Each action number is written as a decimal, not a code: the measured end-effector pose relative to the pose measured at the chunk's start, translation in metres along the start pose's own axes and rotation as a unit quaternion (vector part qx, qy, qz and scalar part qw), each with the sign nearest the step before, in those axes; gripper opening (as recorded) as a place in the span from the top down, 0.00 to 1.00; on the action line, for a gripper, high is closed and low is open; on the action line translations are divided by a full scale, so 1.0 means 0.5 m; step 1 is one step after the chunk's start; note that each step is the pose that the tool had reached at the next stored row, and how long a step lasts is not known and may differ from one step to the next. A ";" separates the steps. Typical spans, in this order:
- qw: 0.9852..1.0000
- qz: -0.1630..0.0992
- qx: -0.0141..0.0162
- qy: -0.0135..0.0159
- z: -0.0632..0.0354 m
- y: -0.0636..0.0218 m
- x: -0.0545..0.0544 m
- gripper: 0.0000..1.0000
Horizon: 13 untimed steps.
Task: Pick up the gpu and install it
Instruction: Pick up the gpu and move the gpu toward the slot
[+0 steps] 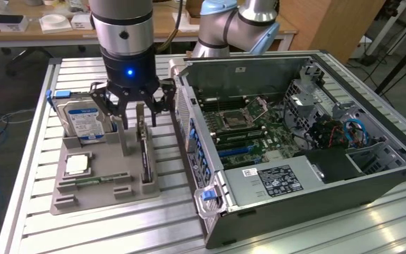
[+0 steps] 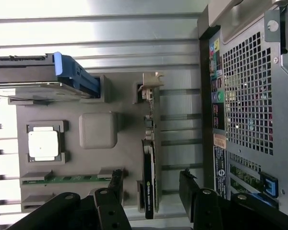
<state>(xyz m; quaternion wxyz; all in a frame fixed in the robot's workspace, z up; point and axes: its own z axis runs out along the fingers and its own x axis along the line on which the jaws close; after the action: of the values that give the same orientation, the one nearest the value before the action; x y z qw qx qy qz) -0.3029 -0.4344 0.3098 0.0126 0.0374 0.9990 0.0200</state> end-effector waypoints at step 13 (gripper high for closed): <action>1.000 0.000 0.000 -0.001 0.044 -0.006 0.000 0.41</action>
<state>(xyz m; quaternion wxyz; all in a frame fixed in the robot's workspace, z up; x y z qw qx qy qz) -0.3026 -0.4366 0.2876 0.0132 0.0373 0.9990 0.0195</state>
